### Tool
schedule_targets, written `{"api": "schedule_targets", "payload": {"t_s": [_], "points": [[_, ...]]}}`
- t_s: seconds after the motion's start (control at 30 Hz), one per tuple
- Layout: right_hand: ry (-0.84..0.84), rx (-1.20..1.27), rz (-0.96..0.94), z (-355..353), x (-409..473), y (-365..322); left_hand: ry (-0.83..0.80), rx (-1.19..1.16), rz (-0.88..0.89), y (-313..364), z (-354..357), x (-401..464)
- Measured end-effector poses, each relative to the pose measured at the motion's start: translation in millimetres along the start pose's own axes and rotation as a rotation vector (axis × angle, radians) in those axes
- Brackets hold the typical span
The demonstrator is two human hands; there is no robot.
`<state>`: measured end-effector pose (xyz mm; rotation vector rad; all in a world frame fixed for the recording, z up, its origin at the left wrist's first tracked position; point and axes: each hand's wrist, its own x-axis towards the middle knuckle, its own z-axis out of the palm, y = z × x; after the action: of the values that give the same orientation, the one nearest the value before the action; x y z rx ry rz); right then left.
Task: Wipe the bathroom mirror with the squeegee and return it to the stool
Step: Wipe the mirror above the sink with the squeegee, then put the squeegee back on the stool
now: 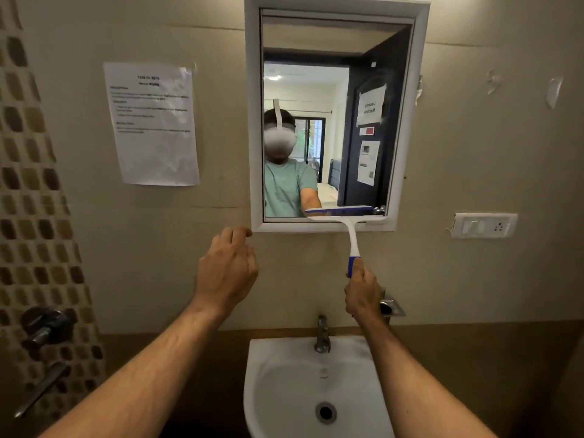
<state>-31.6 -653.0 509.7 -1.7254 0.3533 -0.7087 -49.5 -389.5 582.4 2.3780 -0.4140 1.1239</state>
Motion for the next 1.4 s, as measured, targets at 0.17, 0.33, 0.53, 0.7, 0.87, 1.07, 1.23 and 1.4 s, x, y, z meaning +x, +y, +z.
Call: {"api": "schedule_targets", "payload": {"t_s": [0.17, 0.33, 0.53, 0.7, 0.87, 1.07, 1.23, 1.4], "points": [[-0.037, 0.014, -0.001, 34, -45, -7, -0.04, 0.02, -0.02, -26, -18, -21], [-0.114, -0.031, 0.018, 80, -100, 4, -0.086, 0.032, -0.087, -77, -34, -55], [-0.263, 0.002, 0.097, 138, -176, 36, -0.134, 0.157, -0.162, -154, -45, -108], [-0.37, -0.078, 0.18, 183, -232, 83, -0.244, 0.236, -0.279, -214, -39, -162], [-0.449, -0.18, 0.276, 228, -254, 123, -0.399, 0.256, -0.397, -259, -27, -199], [-0.543, -0.223, 0.422, 285, -263, 170, -0.575, 0.293, -0.432, -313, -2, -236], [-0.583, -0.295, 0.468, 323, -284, 210, -0.689, 0.292, -0.46, -364, 31, -273], [-0.518, -0.434, 0.538, 362, -312, 256, -0.808, 0.288, -0.384, -421, 77, -310]]}}
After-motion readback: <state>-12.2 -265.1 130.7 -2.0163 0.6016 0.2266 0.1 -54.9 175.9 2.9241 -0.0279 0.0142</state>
